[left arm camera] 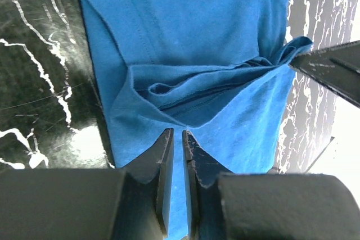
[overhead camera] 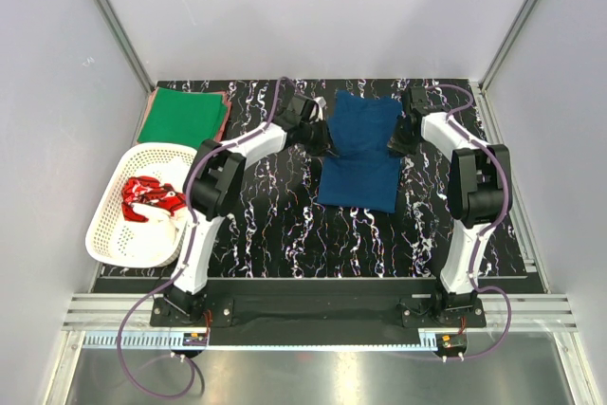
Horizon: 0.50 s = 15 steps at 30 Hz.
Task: Fold and stack the t-shirts
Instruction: Fold the tshirt
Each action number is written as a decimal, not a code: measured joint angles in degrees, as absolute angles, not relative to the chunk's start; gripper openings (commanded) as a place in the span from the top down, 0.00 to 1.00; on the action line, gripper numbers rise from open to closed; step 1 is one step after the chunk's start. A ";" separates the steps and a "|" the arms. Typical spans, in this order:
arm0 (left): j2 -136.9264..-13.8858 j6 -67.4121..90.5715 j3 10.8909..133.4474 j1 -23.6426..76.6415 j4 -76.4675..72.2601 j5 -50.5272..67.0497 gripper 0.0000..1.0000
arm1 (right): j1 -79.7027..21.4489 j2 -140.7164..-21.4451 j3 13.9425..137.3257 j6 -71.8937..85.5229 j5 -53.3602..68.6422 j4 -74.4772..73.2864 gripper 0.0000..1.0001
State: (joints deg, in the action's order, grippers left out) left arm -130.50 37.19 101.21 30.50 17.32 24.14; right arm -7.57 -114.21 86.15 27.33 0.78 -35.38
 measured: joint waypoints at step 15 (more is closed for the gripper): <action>-138.41 37.17 111.48 28.88 16.38 23.49 0.83 | -6.59 -116.22 86.54 26.63 -0.47 -34.20 0.89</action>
